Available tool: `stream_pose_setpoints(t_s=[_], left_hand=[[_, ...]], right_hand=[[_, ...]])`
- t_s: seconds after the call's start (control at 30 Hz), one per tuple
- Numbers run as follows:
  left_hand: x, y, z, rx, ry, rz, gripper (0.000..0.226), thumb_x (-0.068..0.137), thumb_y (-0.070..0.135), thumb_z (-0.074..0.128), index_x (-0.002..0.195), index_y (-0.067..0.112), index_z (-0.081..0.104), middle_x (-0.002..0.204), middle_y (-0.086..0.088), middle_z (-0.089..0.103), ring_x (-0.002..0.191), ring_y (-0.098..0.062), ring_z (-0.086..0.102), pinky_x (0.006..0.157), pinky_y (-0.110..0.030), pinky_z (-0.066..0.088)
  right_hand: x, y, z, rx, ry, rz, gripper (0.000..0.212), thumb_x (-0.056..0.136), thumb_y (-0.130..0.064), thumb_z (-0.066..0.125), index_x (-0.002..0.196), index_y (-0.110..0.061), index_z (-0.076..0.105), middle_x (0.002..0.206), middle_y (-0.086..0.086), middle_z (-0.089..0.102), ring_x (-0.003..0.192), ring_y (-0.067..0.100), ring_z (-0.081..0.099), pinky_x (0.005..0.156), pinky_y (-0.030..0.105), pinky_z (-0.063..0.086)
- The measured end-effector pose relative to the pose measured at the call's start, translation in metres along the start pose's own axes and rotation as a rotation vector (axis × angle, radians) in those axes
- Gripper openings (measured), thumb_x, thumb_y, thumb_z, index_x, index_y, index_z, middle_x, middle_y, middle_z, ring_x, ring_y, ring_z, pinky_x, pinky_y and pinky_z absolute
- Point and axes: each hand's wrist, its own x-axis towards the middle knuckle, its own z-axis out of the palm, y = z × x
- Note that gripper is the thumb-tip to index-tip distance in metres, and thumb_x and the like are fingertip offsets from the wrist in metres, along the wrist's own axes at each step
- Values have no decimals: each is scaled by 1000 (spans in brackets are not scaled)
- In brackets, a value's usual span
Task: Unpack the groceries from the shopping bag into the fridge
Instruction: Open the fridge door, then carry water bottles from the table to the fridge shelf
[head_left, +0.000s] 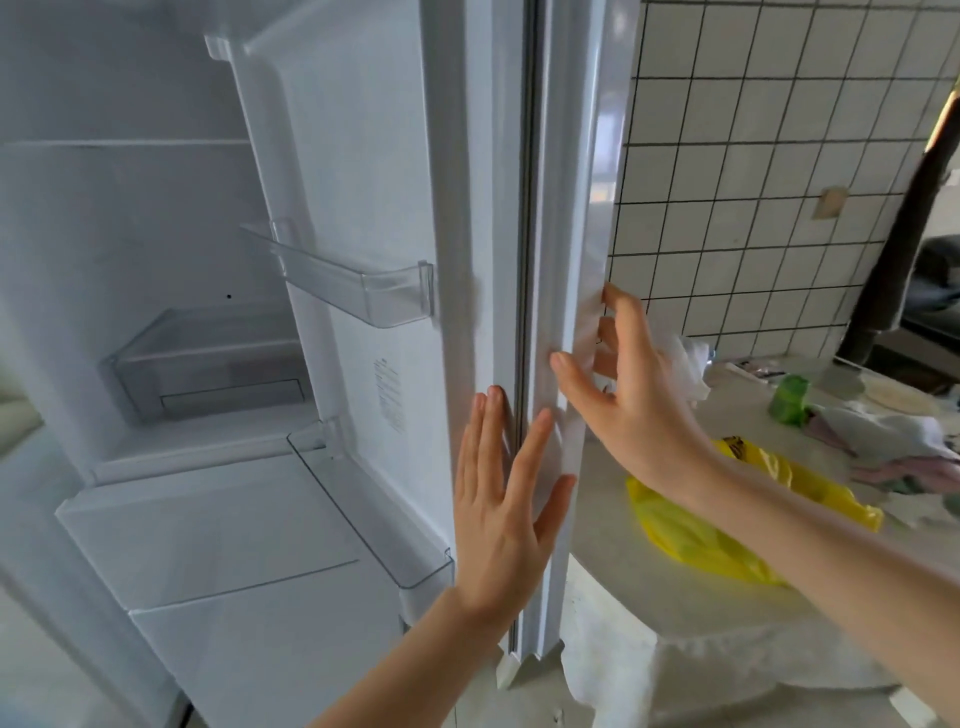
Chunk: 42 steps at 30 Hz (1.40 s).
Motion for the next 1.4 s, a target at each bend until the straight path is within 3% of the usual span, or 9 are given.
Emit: stream_pose_setpoints(t_s=[0.1,0.4,0.6,0.83,0.93,1.1,1.17,1.23,1.4], left_hand=[[1,6,4,6,13,-35,56,95,26,61,143,17,35,156,-19,18,146,-37,17,113,-56,29],[-7,41,22,122,86,-198,60,88,6,65,141,14,37,156,-17,25,146,-31,22,110,-57,31],[-31,95,63,151,102,-177,65,77,-11,63,133,13,43,148,-12,39,144,-31,28,114,-55,28],[-58,126,130,29,-183,-205,57,75,-13,61,125,15,53,145,-4,45,143,-24,32,111,-50,34],[-66,129,162,-36,-301,-244,48,76,-12,59,118,12,60,143,-1,47,141,-19,34,109,-43,37],[-70,132,227,-203,-388,-331,41,80,-9,55,113,14,61,139,5,50,137,-10,37,109,-15,28],[-70,130,259,-246,-428,-325,42,79,-9,54,113,15,61,135,7,51,134,-9,40,107,-14,31],[-69,127,294,-289,-471,-302,44,77,-9,55,113,16,61,131,10,52,130,-10,44,104,-15,35],[-65,110,382,-334,-666,-176,41,76,-2,53,112,14,62,129,2,56,130,-10,40,108,-15,31]], right_hand=[[1,3,-5,-19,-10,-45,52,91,-34,59,134,-21,33,90,-1,64,85,12,65,76,36,54],[-1,24,-42,94,-224,-39,51,92,-27,59,137,-21,36,126,-10,55,111,2,58,88,29,54],[-26,78,-93,48,-241,-1,45,93,-22,57,135,-16,43,124,-7,55,114,6,55,86,24,53],[-67,164,-160,-22,-229,183,35,94,-17,55,128,-14,49,116,-4,60,105,2,58,77,4,45],[-85,205,-185,-78,-221,275,33,93,-16,56,126,-14,51,112,-5,61,103,2,59,79,8,46],[-118,275,-221,-215,-237,383,35,92,-14,59,126,-11,52,109,-4,64,101,4,60,84,15,48],[-131,305,-231,-250,-258,439,34,90,-13,61,123,-10,55,107,-4,65,101,7,61,90,29,51],[-139,333,-239,-268,-281,515,33,89,-13,63,122,-12,56,106,-4,64,102,10,61,91,35,51],[-147,402,-251,-422,-430,570,33,89,-15,63,121,-10,58,117,5,63,109,21,60,84,19,42]])
